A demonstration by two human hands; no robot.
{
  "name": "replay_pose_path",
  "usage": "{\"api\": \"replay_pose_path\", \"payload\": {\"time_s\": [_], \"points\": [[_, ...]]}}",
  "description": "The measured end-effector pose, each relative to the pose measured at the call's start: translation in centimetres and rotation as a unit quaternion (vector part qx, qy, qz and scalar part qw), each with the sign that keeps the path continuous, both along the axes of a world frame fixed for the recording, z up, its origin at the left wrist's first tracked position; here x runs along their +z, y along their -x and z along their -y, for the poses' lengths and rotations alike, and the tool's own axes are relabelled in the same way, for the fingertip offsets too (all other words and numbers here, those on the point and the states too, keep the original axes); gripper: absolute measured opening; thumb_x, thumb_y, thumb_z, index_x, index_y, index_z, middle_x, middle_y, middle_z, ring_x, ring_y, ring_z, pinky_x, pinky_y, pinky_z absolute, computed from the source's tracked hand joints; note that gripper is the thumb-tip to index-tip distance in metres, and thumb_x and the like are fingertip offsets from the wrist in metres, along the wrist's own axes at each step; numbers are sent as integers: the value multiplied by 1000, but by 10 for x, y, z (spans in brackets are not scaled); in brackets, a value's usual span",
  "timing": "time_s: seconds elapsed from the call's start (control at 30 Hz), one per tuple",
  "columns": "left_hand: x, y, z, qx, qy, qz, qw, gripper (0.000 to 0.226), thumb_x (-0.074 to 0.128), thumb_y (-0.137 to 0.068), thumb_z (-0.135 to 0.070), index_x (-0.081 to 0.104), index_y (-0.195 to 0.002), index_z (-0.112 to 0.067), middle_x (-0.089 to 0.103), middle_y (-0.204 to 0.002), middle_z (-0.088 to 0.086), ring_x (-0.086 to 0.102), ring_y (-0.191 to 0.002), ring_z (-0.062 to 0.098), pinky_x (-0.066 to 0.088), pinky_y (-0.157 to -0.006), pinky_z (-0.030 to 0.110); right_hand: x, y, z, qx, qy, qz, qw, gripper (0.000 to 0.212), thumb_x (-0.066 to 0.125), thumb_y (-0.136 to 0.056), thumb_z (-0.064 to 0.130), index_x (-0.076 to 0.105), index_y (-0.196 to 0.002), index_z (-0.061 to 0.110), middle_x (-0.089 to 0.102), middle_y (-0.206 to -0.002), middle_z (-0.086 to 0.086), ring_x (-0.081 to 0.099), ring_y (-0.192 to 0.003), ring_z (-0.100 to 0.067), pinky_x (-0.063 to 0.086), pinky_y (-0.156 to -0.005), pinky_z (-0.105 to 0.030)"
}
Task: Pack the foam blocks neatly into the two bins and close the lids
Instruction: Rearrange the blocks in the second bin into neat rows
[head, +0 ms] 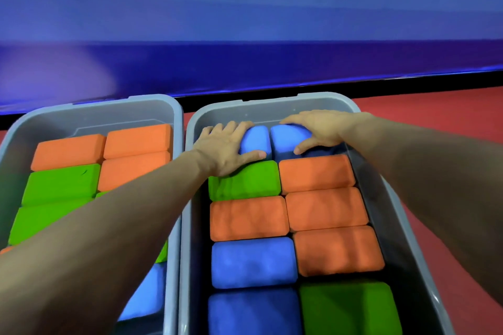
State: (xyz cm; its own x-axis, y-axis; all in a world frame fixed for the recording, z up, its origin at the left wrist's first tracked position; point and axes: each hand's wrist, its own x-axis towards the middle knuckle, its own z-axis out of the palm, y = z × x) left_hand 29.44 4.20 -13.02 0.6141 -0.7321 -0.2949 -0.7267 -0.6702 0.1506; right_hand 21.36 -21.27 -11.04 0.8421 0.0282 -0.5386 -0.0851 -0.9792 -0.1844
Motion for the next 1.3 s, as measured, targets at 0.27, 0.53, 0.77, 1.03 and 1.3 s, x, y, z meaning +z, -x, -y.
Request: {"api": "replay_pose_path", "payload": {"time_s": [0.27,0.53,0.77,1.03,1.3], "points": [[2,-19,16,-43,10,-4,999,86,30,-91,-80,23,-158,-26,39,-155,0,38,-137,29,28,-112,56,-12,9,6,68,49,22,996,77,55,-93,60,18,-157,36,46,-142,-4,45,-128,-30,38,-107,-45],[0,-25,26,-77,-25,-7,997,84,32,-91,-81,25,-157,-28,39,-154,-1,38,-138,27,31,-109,56,-3,9,10,77,67,47,994,78,49,-95,62,14,-159,34,46,-142,-7,46,-128,-32,37,-108,-48],[-13,-8,23,-54,-53,-18,997,83,24,-92,-80,18,-158,-31,37,-152,0,35,-137,27,27,-113,54,-13,27,3,23,27,30,999,77,48,-96,60,11,-159,36,38,-150,-3,39,-135,-29,32,-113,-45],[-40,2,20,-20,4,82,996,68,11,-96,-69,39,-144,-30,48,-133,3,45,-123,27,31,-100,49,-52,48,-17,-59,33,119,991,59,20,-102,60,11,-157,40,24,-158,3,17,-147,-20,3,-122,-43],[-51,21,17,43,51,149,987,78,6,-95,-67,39,-152,-26,48,-138,9,45,-124,31,27,-115,50,-60,56,-28,-91,84,174,977,60,17,-101,62,11,-157,43,21,-163,0,13,-151,-23,-1,-122,-54]]}}
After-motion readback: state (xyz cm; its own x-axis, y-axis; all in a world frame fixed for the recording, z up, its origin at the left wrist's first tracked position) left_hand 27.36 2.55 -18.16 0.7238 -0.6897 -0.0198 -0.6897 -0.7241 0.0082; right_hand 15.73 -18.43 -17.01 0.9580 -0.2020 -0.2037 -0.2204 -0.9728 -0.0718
